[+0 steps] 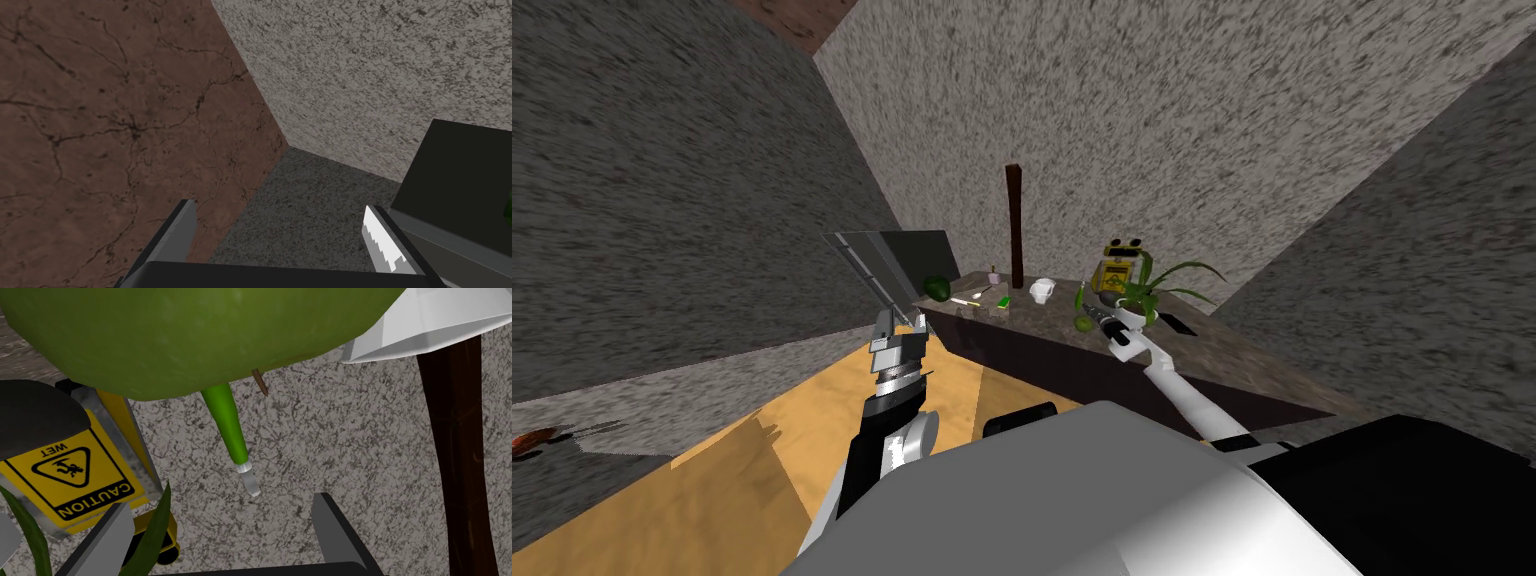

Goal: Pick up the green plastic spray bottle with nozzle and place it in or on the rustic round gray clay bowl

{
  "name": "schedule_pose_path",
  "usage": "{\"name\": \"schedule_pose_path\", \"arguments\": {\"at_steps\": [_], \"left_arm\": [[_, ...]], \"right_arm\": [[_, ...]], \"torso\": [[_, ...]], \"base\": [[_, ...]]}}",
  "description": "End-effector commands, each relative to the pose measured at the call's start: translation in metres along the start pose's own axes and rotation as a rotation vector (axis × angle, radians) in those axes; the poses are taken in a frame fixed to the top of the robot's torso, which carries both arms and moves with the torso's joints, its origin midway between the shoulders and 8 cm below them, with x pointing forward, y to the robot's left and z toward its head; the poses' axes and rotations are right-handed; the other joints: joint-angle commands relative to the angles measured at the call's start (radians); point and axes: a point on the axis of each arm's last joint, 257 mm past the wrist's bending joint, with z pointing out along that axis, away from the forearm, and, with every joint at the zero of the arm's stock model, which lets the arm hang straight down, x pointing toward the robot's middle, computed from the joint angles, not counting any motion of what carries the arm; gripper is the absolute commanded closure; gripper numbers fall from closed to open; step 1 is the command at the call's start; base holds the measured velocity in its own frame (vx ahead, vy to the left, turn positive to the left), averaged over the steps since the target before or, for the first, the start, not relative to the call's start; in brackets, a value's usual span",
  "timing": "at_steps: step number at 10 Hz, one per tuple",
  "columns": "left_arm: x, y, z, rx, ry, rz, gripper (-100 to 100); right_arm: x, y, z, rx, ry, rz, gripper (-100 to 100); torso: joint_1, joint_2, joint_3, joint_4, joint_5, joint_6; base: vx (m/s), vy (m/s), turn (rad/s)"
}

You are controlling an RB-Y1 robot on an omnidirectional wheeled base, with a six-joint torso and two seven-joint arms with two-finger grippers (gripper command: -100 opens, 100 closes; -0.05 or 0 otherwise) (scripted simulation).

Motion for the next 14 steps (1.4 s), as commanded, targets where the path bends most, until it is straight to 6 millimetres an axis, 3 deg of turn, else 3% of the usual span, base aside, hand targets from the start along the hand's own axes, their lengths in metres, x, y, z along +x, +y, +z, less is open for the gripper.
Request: {"name": "schedule_pose_path", "arguments": {"at_steps": [1,3,4,9,12,13,14], "left_arm": [[0.000,0.000,0.000,0.000,0.000,0.000,0],[0.000,0.000,0.000,0.000,0.000,0.000,0],[0.000,0.000,0.000,0.000,0.000,0.000,0],[0.000,0.000,0.000,0.000,0.000,0.000,0],[0.000,0.000,0.000,0.000,0.000,0.000,0],[0.000,0.000,0.000,0.000,0.000,0.000,0],[0.000,0.000,0.000,0.000,0.000,0.000,0]], "right_arm": [[0.001,-0.014,0.003,0.031,0.007,-0.021,-100],[-0.004,-0.053,0.002,0.118,0.024,-0.083,-100],[-0.004,-0.053,0.002,0.118,0.024,-0.083,-100],[-0.024,-0.131,-0.007,0.291,0.044,-0.205,-100],[-0.042,-0.163,-0.013,0.366,0.044,-0.264,-100],[-0.036,-0.157,-0.013,0.347,0.045,-0.250,-100],[-0.037,-0.158,-0.014,0.351,0.045,-0.252,0]], "torso": [[0.000,0.000,0.000,0.000,0.000,0.000],[-0.002,0.003,0.002,0.001,0.000,0.000],[-0.001,0.003,0.002,0.001,0.000,0.000],[-0.001,0.001,0.001,0.000,0.000,0.000],[-0.002,0.006,0.003,0.001,-0.001,0.000],[-0.003,0.006,0.003,0.001,0.000,0.000],[-0.003,0.008,0.004,0.002,-0.001,0.001]], "base": [[0.122,0.051,0.024],[0.105,0.054,0.122],[0.078,0.040,0.046],[0.124,0.050,0.110],[0.081,0.029,0.081],[0.041,0.011,0.011],[0.007,0.002,-0.001]]}}
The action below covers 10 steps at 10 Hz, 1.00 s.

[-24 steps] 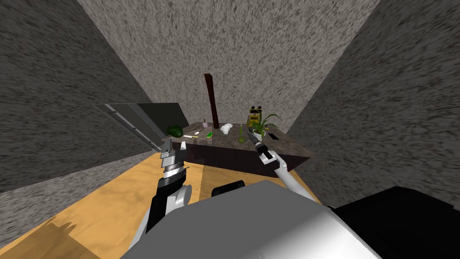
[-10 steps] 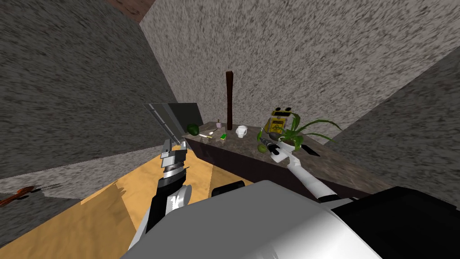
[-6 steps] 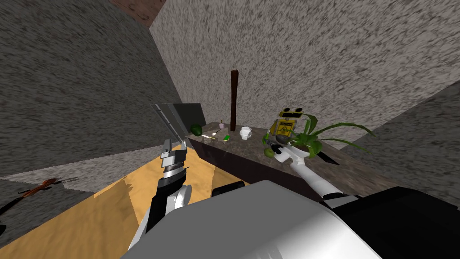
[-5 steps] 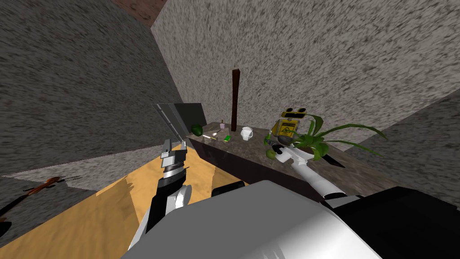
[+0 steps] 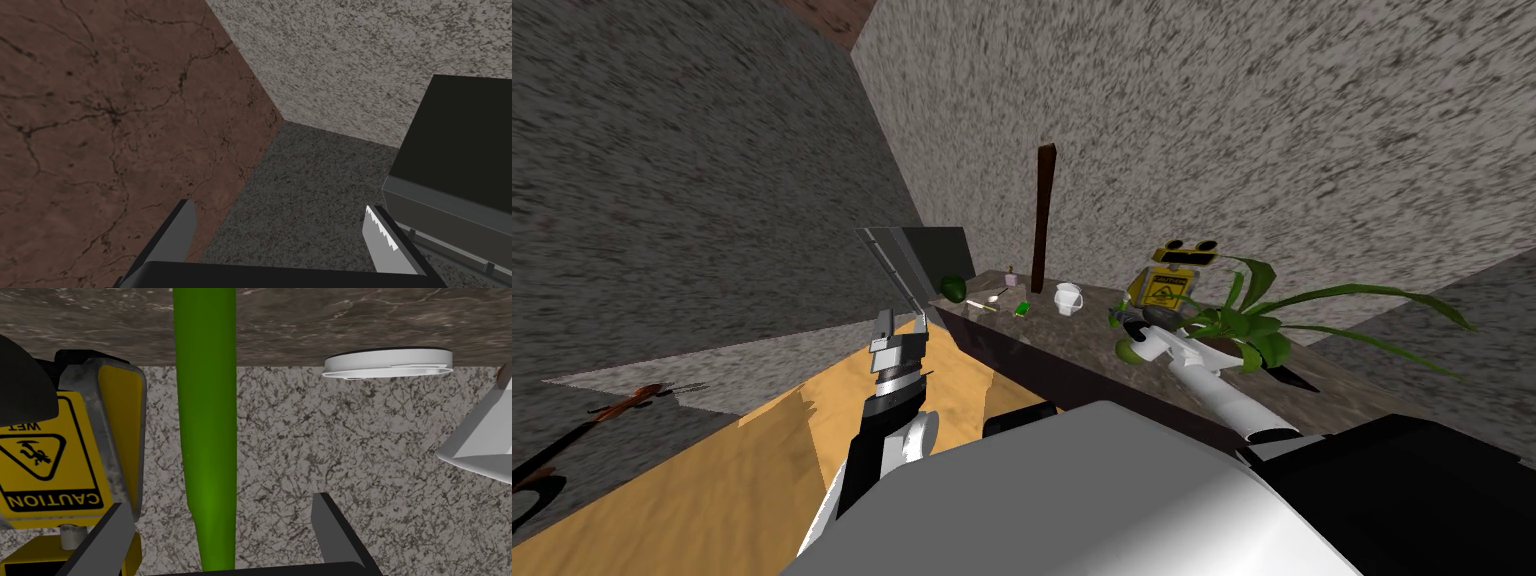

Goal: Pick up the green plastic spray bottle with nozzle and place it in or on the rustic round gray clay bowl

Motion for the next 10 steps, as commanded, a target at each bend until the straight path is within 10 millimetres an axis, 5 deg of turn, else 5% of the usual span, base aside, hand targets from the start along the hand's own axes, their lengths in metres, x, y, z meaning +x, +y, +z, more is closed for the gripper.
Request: {"name": "schedule_pose_path", "arguments": {"at_steps": [1,9,10], "left_arm": [[0.000,0.000,0.000,0.000,0.000,0.000,0],[0.000,0.000,0.000,0.000,0.000,0.000,0],[0.000,0.000,0.000,0.000,0.000,0.000,0]], "right_arm": [[0.000,0.015,0.007,-0.006,0.000,0.000,-100],[-0.007,0.083,0.034,-0.043,0.000,-0.012,-100],[-0.006,0.078,0.032,-0.041,-0.001,-0.009,-100]], "torso": [[0.000,0.000,0.000,0.000,0.000,0.000],[-0.003,0.003,0.002,0.001,-0.001,0.000],[-0.003,0.002,0.001,0.001,-0.001,0.000]], "base": [[-0.022,-0.030,-0.074],[-0.023,-0.048,-0.045],[-0.005,-0.018,-0.001]]}}
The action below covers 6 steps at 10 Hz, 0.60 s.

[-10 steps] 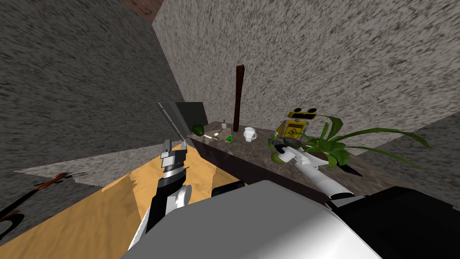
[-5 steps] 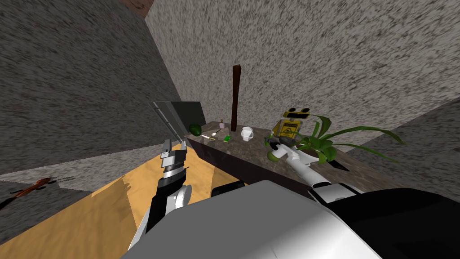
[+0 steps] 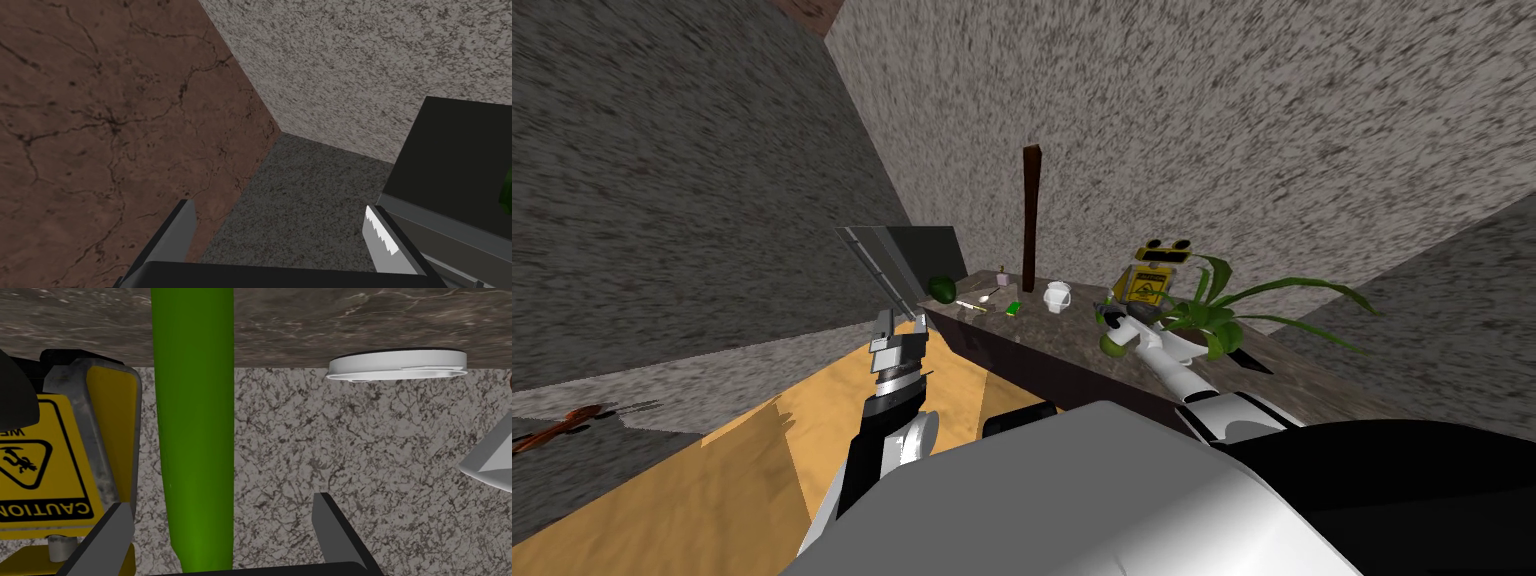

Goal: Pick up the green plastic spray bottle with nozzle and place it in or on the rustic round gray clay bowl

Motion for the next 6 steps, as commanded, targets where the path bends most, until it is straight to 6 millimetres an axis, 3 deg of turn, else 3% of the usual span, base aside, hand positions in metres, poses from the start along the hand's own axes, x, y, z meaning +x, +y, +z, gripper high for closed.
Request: {"name": "schedule_pose_path", "arguments": {"at_steps": [1,5,6], "left_arm": [[0.0000,0.0000,0.0000,0.000,0.000,0.000,0],[0.0000,0.0000,0.0000,0.000,0.000,0.000,0],[0.0000,0.0000,0.0000,0.000,0.000,0.000,0]], "right_arm": [[0.0000,0.0000,0.0000,0.000,0.000,0.000,100],[-0.0002,-0.0002,0.0000,0.000,0.000,0.000,100],[-0.0002,-0.0002,0.0000,0.000,0.000,0.000,0]], "torso": [[0.000,0.000,0.000,0.000,0.000,0.000],[0.002,-0.001,-0.001,0.000,0.000,0.000],[0.002,-0.001,0.000,0.000,0.000,0.000]], "base": [[0.000,0.000,0.000],[0.000,0.000,0.000],[0.000,0.000,0.000]]}}
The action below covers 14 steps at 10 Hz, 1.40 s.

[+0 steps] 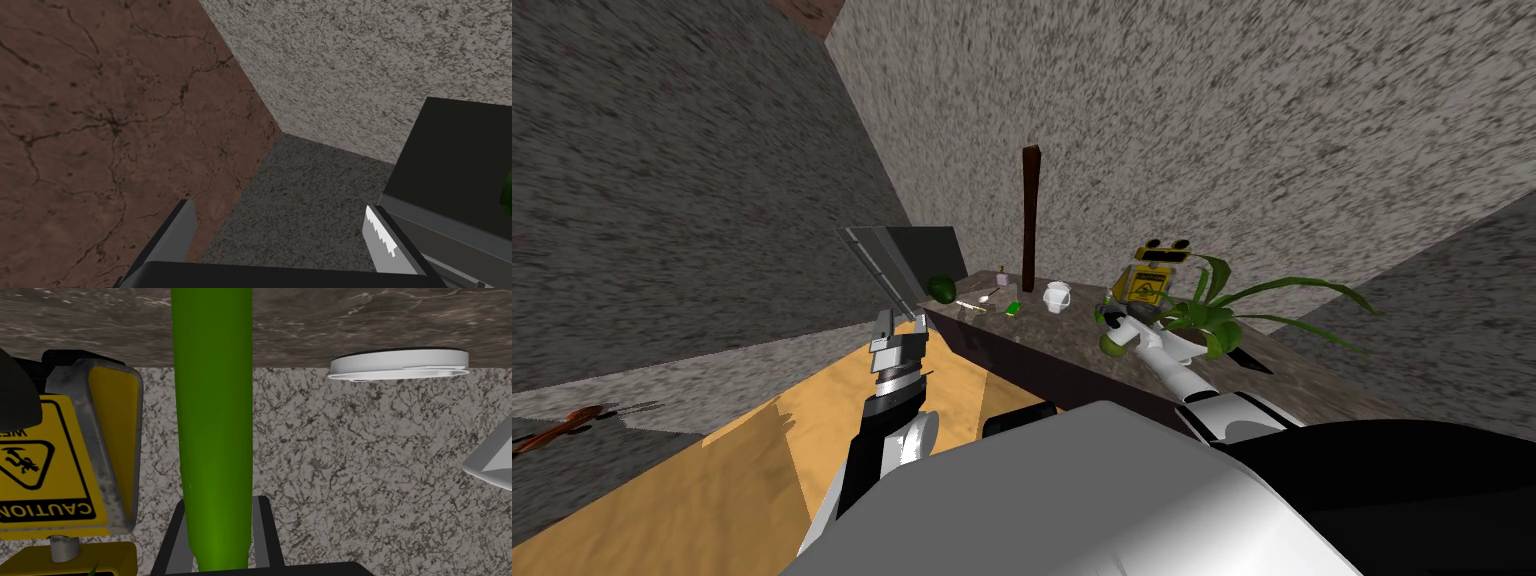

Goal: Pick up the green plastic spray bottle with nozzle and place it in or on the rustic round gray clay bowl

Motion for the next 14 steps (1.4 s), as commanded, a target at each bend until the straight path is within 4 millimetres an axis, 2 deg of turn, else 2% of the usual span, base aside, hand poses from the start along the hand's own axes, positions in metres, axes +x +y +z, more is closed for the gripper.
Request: {"name": "schedule_pose_path", "arguments": {"at_steps": [1,9,10,11,12,14], "left_arm": [[0.000,0.000,0.000,0.000,0.000,0.000,0],[0.000,0.000,0.000,0.000,0.000,0.000,0],[0.000,0.000,0.000,0.000,0.000,0.000,0],[0.000,0.000,0.000,0.000,0.000,0.000,0],[0.000,0.000,0.000,0.000,0.000,0.000,0],[0.000,0.000,0.000,0.000,0.000,0.000,0]], "right_arm": [[0.002,-0.014,-0.005,0.009,0.000,0.003,100],[0.007,-0.078,-0.035,0.040,0.000,0.011,100],[0.007,-0.074,-0.032,0.041,0.001,0.009,100],[0.007,-0.075,-0.032,0.040,0.001,0.011,0],[0.003,-0.075,-0.030,0.043,0.004,0.050,100],[-0.001,-0.077,-0.027,0.046,0.006,0.085,100]], "torso": [[0.000,0.000,0.000,0.000,0.000,0.000],[0.003,0.000,-0.001,-0.002,-0.001,0.001],[0.003,0.000,-0.001,-0.002,-0.001,0.001],[0.001,0.000,-0.001,-0.002,-0.001,0.000],[0.000,0.000,0.000,-0.001,-0.002,0.000],[0.005,0.012,0.005,0.000,-0.003,-0.001]], "base": [[0.017,0.036,0.062],[0.024,0.047,0.045],[0.011,0.017,0.003],[0.000,0.000,0.000],[-0.131,0.028,0.138],[-0.197,0.067,0.126]]}}
